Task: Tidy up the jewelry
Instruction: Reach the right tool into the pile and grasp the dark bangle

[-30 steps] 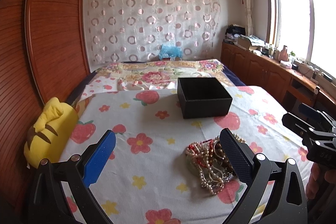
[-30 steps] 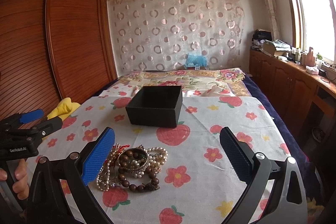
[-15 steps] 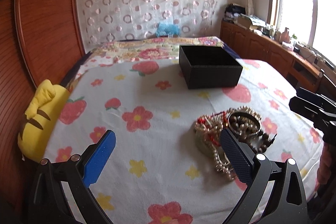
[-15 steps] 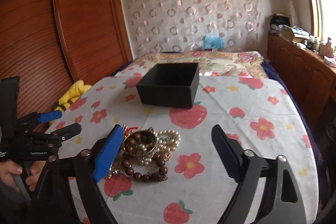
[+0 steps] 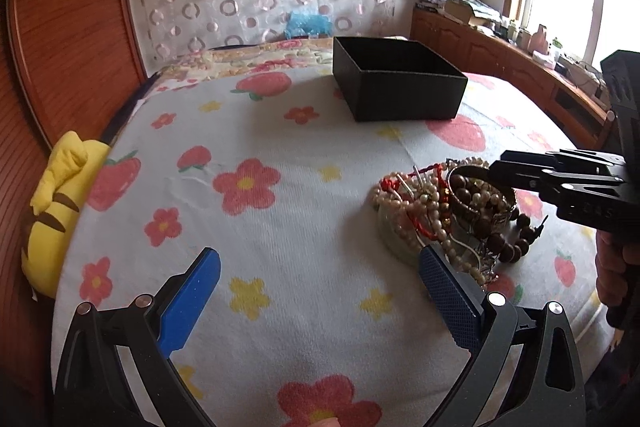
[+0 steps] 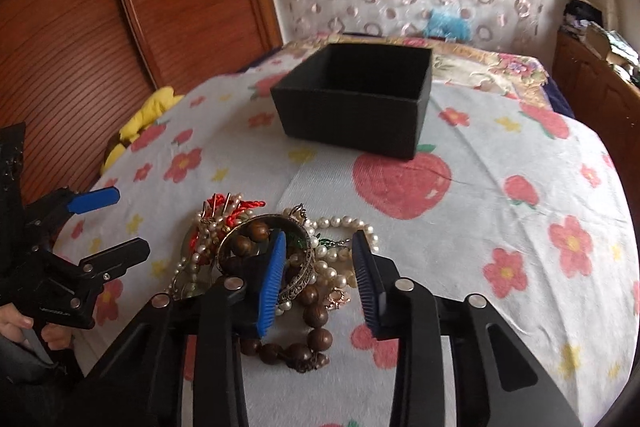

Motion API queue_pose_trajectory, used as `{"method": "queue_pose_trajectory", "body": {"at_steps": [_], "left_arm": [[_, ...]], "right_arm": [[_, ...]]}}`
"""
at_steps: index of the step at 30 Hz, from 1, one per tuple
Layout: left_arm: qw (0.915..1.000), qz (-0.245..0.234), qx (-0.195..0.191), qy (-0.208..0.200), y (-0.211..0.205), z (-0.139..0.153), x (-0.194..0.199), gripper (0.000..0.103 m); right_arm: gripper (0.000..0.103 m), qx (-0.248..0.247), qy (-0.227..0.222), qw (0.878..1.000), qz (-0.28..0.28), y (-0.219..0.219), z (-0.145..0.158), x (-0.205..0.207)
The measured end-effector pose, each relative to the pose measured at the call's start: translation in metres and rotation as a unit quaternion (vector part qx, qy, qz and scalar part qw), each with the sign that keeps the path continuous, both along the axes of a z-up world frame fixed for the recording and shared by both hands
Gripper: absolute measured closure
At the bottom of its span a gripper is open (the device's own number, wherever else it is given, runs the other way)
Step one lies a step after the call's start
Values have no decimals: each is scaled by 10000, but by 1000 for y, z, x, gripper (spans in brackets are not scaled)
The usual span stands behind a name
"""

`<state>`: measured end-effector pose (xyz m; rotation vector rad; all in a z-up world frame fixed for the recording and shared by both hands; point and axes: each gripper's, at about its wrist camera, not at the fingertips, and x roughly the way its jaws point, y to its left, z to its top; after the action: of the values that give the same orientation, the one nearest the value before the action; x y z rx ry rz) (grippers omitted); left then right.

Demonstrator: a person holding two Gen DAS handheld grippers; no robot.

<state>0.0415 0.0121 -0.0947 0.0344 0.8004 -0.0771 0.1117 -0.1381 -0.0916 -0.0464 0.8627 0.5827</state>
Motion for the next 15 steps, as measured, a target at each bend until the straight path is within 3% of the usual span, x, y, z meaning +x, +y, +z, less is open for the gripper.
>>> {"method": "queue_pose_trajectory", "body": {"at_steps": [4, 6, 8, 15], "left_arm": [[10000, -41, -24, 77, -2, -3, 1, 7], [9999, -71, -29, 106, -2, -4, 2, 7], [9998, -120, -28, 133, -5, -5, 2, 7], [9994, -289, -89, 188, -10, -6, 1, 7]], "right_arm": [[75, -106, 67, 9999, 115, 7, -4, 2], [91, -112, 76, 9998, 175, 9, -4, 3], [97, -204, -36, 9996, 206, 11, -2, 0], [98, -77, -521, 9986, -21, -8, 20, -18]]}}
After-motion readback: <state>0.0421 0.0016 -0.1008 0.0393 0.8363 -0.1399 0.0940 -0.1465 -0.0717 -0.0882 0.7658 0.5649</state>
